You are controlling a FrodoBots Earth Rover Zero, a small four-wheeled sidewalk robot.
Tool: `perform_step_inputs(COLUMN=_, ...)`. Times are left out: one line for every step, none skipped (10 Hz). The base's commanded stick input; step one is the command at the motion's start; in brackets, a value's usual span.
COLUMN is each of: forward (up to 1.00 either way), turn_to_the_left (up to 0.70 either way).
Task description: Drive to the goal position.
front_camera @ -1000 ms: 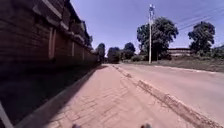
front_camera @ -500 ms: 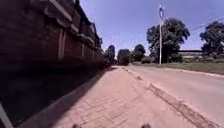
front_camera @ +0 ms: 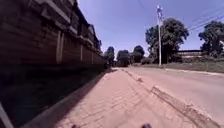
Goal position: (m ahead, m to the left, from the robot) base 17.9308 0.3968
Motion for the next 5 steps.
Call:
perform_step_inputs(forward=0.30, turn_to_the_left=0.00)
perform_step_inputs(forward=0.30, turn_to_the_left=0.00)
perform_step_inputs(forward=0.30, turn_to_the_left=0.00)
perform_step_inputs(forward=0.30, turn_to_the_left=0.00)
perform_step_inputs(forward=0.30, turn_to_the_left=0.00)
